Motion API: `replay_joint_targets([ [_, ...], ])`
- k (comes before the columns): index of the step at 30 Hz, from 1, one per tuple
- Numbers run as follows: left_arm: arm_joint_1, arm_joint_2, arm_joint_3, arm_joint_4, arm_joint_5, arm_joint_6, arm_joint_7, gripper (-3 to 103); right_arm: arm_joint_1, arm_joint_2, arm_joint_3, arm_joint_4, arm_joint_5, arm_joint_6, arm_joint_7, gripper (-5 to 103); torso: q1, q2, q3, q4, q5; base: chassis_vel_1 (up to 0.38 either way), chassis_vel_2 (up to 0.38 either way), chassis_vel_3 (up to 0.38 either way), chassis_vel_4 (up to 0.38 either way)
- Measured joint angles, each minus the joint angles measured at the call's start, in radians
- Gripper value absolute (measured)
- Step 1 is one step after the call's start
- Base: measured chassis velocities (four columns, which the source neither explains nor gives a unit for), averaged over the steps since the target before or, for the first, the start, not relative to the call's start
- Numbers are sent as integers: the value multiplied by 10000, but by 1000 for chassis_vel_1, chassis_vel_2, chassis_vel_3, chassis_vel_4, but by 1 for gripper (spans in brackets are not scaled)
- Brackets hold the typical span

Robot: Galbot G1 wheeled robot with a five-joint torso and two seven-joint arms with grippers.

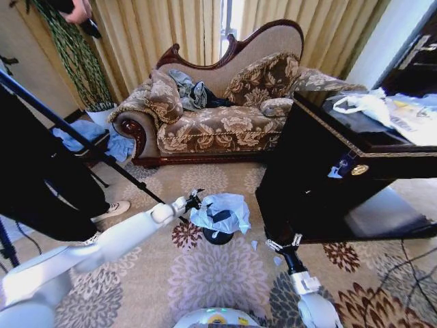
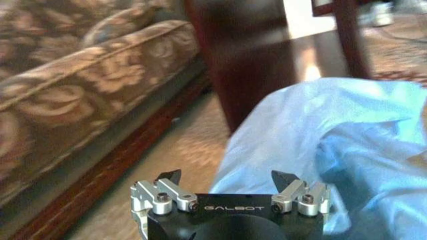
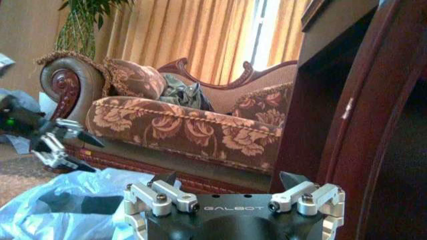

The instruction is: Place a garbage bag over the trash bin.

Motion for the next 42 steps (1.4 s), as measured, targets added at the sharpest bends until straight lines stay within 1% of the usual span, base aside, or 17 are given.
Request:
replay_joint_targets([
  [2,-517,-329,704,138,-394,-21,494,93,-97,34,102,-12,-1,53,-25,100,0,0,0,-2,-6,0,0,0,0],
  [6,-887,-527,1261,139,-427,-15,1324,93,-63,45,194,-193,11,165,-47,100,0,0,0,2,-3,0,0,0,0],
  [8,-910,-550,1312,157,-383,-15,1365,93,-52,49,199,-209,13,176,-47,100,0,0,0,2,-3,0,0,0,0],
  [14,-973,-959,1472,698,867,-158,1735,93,-8,57,250,-317,97,251,-49,100,0,0,0,2,-3,0,0,0,0],
  [17,-947,-1433,1262,1443,1921,-624,1645,85,-37,32,327,-389,122,346,-71,100,-1,0,0,2,-3,0,0,0,0],
  [18,-947,-1433,1262,1443,1921,-624,1645,85,-37,32,327,-389,122,346,-71,100,-1,0,0,2,-3,0,0,0,0],
  [20,-924,-1744,1142,1958,2115,-935,1457,74,-131,17,359,-391,150,393,-109,100,0,0,0,0,-4,0,0,0,0],
  [22,-921,-1900,1032,2141,1823,-1013,1371,62,-193,4,370,-389,161,463,-164,100,-1,0,0,0,-4,0,0,0,0],
  [24,-922,-1937,1000,2178,1682,-1019,1352,62,-207,2,372,-387,162,472,-180,100,-1,0,0,1,-3,0,0,0,0],
  [25,-933,-2043,923,2291,1291,-1019,1280,52,-218,1,371,-388,162,491,-209,100,-3,0,-1,0,-3,0,0,0,0],
  [28,-976,-2155,837,2456,793,-1048,1245,46,-211,10,323,-401,149,505,-215,100,-3,0,-1,1,-4,0,0,0,0],
  [30,-1085,-2227,774,2630,-49,-1084,1251,36,-208,32,179,-412,112,536,-280,100,-2,0,0,0,-4,0,0,0,0],
  [32,-1112,-2235,772,2666,-250,-1080,1251,30,-202,37,144,-412,114,564,-326,100,-3,0,-1,0,-4,0,0,0,0],
  [35,-1234,-2341,747,3054,-1343,-1029,1432,14,-101,85,-29,-420,365,1048,-1203,100,-2,0,-1,3,-4,0,0,0,0],
  [37,-1221,-2523,623,3427,-2010,-947,1524,9,-44,109,-209,-420,628,1433,-1954,100,-2,0,-1,2,-6,0,0,0,0],
  [40,-1189,-2612,530,3587,-2236,-899,1555,4,-15,122,-329,-414,793,1600,-2308,100,-2,0,-2,0,-5,0,0,0,0],
  [42,-1087,-2814,331,3921,-2916,-725,1624,0,63,100,-746,-407,1202,1961,-3172,102,-2,0,-1,1,-6,0,0,0,0],
])
